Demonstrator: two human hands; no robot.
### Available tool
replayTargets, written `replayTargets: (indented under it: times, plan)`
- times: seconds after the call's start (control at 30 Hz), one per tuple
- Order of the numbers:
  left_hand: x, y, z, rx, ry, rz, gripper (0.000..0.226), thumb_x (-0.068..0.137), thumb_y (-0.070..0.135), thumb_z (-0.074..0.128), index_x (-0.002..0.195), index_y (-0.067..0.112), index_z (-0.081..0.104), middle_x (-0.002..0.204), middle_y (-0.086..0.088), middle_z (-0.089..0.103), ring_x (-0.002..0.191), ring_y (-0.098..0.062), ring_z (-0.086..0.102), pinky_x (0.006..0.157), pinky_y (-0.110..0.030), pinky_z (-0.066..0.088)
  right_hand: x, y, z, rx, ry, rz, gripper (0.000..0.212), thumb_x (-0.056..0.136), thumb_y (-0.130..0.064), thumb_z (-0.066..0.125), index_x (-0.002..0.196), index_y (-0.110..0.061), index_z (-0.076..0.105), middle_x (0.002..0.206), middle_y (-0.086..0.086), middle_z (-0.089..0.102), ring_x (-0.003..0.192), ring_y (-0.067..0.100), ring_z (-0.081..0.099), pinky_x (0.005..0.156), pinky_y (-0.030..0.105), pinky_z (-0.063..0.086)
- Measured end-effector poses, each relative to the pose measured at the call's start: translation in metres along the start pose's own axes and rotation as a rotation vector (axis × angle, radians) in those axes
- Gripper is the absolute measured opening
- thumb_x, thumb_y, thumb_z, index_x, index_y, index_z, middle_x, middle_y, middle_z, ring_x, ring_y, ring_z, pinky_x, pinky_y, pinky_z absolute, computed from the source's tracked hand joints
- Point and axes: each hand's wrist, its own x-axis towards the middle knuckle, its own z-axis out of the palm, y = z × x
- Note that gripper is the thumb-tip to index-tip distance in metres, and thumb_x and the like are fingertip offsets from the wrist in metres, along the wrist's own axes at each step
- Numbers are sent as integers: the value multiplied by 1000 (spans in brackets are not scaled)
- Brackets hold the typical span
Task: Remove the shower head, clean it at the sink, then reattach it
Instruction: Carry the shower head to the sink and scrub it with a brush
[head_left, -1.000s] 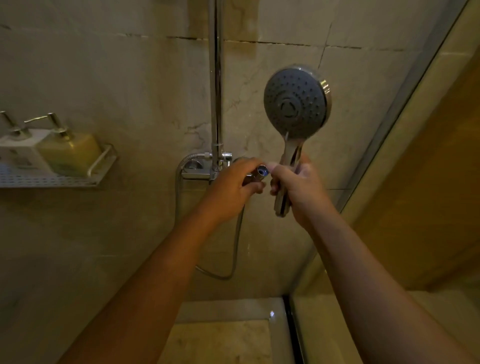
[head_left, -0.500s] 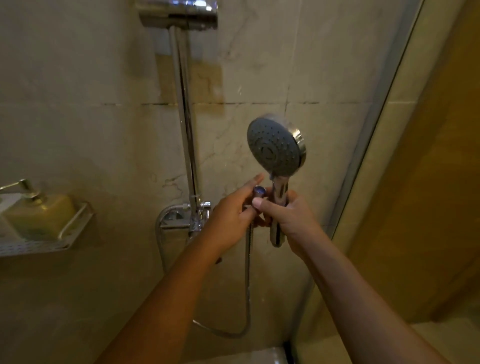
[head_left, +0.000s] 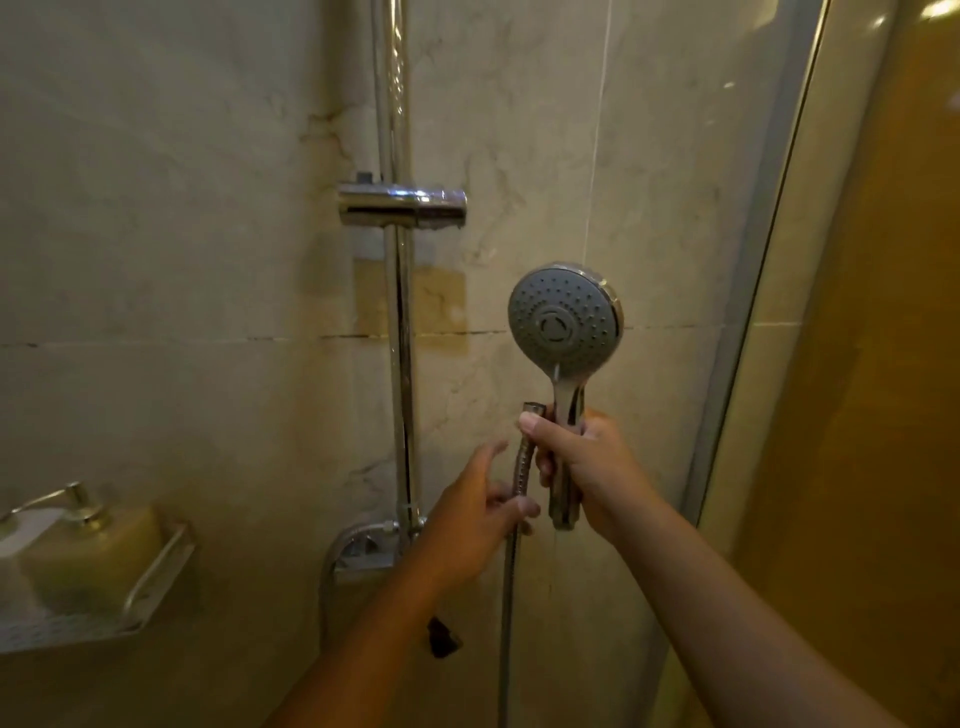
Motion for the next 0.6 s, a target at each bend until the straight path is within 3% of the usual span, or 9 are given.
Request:
replayTargets:
  times: [0.1,0.17,0.37,0.5,0.6]
  plan:
    - [3,-5,-6,74,-40,-8,34,94,25,62,127,24,57,102,2,73,94,-3,70,94,-38,56,13,-12,6,-4,25,-24,28,88,-27,75,94,0,68,64,10,58,56,20,54,57,34,49]
    - [7,-3,-8,107,-53,-2,22,93,26,63,115,24,63,100,2,73,92,-2,69,92,-36,57,24,-24,9,1,49,-27,27,88,-27,75,96,-2,67,63,6,59,55,17,54,56,32,49]
    - [30,13,-15,140,-18,35,10,97,23,56,105,29,59,97,1,71,87,-3,69,76,-22,55,64,-59,15,223,-12,-21,33,88,-26,76,105,-3,60,59,-1,57,49,10,50,49,27,47]
    - [52,27,-19,113,33,42,11,98,21,53,108,21,59,95,-2,72,87,-11,71,72,-23,55,94,-73,14,349,-77,-49,39,86,-22,78,113,2,63,52,-4,53,44,9,48,43,24,45]
    - [67,39,-19,93,57,40,12,99,21,53,109,20,59,94,-4,73,88,-15,72,75,-28,58,115,-84,12,409,-136,-72,31,85,-20,78,105,-3,62,49,-3,49,41,8,45,40,23,43]
